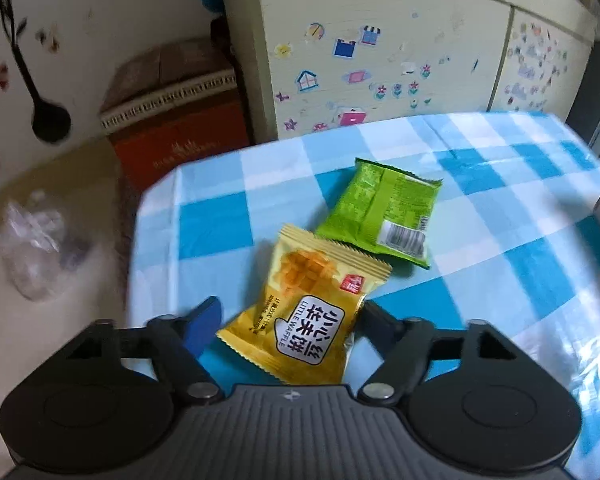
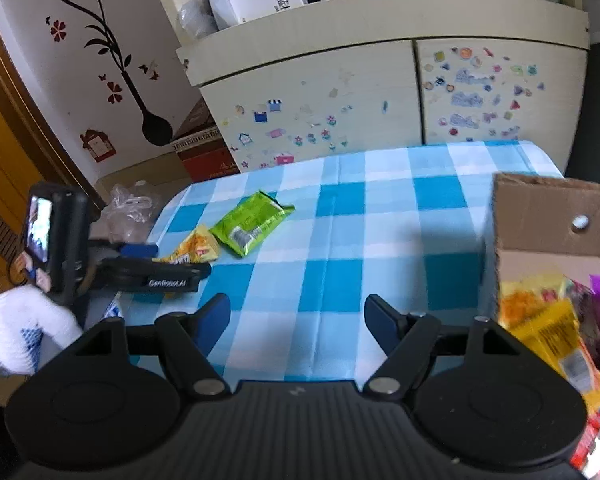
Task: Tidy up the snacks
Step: 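Move the left gripper to the last yellow waffle packet while the right gripper moves to the green packet, then grasp the green packet with the right gripper while the left gripper closes on the yellow waffle packet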
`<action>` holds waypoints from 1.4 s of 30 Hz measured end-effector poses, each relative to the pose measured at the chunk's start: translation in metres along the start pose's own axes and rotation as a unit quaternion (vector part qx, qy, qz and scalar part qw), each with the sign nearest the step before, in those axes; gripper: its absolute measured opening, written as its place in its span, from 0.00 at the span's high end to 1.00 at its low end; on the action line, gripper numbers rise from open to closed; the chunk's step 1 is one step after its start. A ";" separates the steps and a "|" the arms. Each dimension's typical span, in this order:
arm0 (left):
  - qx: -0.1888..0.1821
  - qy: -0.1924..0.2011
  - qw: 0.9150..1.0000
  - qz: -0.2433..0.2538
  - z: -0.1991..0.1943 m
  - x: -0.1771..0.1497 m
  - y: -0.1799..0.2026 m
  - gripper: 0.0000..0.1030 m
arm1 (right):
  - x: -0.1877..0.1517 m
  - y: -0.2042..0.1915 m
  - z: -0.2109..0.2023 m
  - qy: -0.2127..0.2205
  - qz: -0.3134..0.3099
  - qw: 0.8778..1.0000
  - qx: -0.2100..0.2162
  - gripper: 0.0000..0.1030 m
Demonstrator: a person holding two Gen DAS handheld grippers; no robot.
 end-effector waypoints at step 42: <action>0.015 -0.048 0.992 -0.114 -0.023 -0.019 -0.008 0.45 | 0.034 -0.049 0.127 0.002 -0.030 1.000 0.003 0.90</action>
Point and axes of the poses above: each gripper's, at about its wrist camera, not at the fingertips, and z roughly the way its jaws point, y to its right, x to its top, the point moved 8 cm from there along z, roughly the way its jaws point, and after that the axes turned 6 degrees about -x, right-handed, at the moved point
